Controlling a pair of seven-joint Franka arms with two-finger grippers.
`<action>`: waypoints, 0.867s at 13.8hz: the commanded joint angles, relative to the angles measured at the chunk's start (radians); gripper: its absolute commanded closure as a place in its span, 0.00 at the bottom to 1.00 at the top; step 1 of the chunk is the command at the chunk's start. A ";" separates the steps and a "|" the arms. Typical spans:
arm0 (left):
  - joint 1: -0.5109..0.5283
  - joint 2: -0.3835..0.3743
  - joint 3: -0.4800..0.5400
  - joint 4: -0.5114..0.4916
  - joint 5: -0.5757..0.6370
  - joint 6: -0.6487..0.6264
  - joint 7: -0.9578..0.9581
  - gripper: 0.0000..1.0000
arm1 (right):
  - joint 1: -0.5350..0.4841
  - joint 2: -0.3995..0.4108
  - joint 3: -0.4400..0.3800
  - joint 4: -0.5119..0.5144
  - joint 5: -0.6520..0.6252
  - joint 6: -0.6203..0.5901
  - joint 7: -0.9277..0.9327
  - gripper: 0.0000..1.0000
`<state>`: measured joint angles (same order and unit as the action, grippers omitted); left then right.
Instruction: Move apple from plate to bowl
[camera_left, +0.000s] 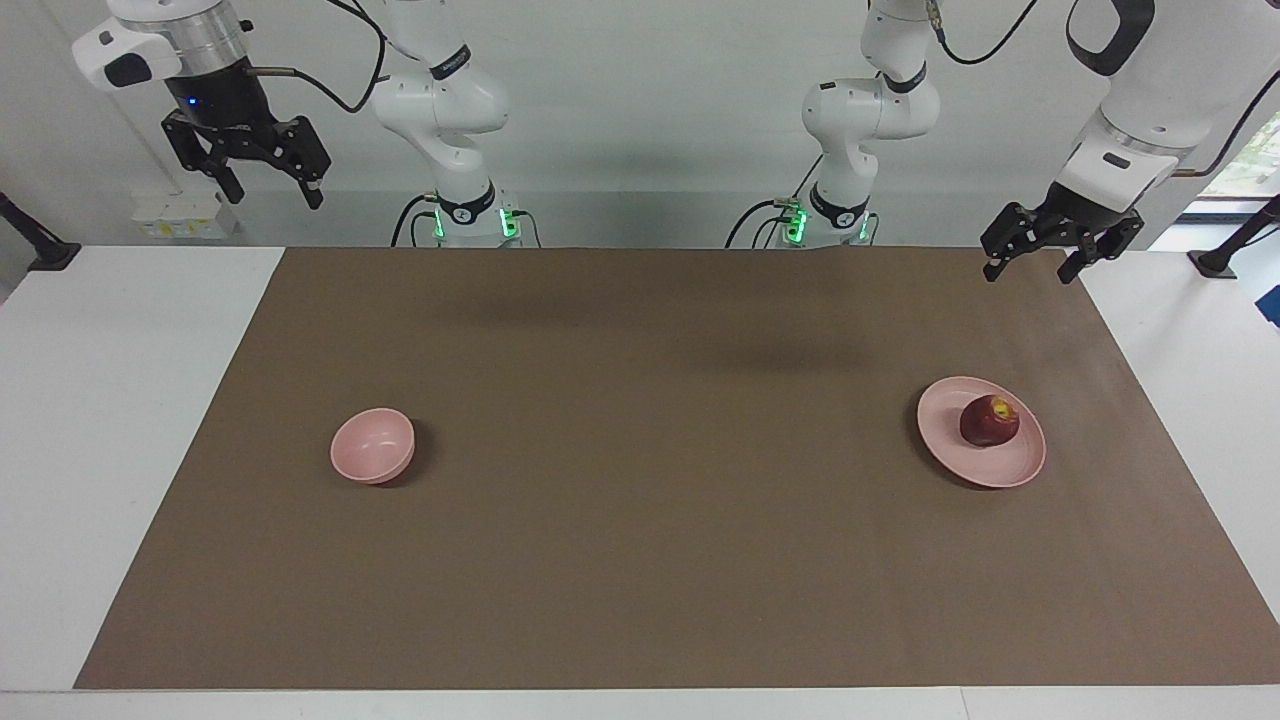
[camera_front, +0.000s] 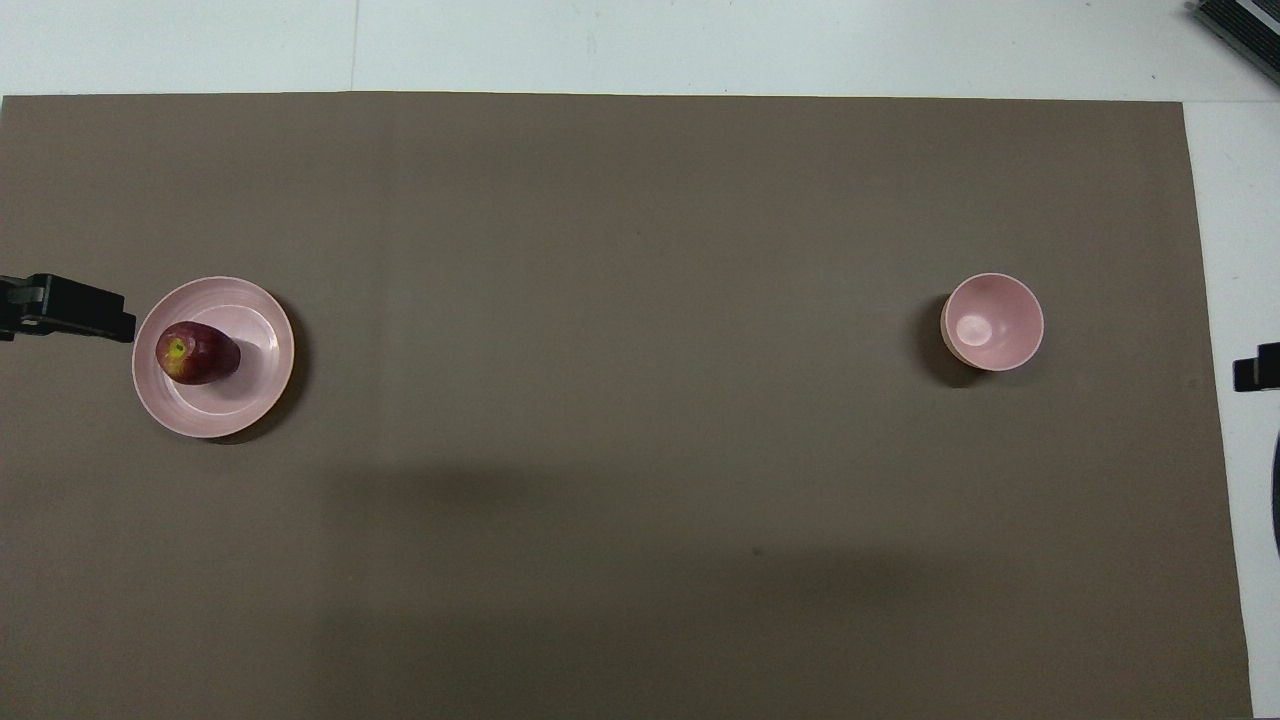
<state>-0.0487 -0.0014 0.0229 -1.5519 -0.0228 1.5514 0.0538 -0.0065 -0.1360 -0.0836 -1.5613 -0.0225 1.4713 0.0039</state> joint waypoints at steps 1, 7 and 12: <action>-0.005 -0.026 0.003 -0.014 0.003 -0.024 -0.006 0.00 | -0.007 -0.010 0.005 0.001 0.013 -0.017 0.016 0.00; 0.010 -0.023 0.008 -0.011 0.003 -0.014 -0.006 0.00 | -0.007 -0.010 0.005 0.001 0.015 -0.017 0.015 0.00; 0.009 -0.031 0.012 -0.010 0.003 -0.014 -0.006 0.00 | -0.007 -0.010 0.005 0.001 0.013 -0.017 0.016 0.00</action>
<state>-0.0434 -0.0120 0.0373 -1.5519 -0.0228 1.5435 0.0537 -0.0065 -0.1360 -0.0836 -1.5613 -0.0225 1.4713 0.0039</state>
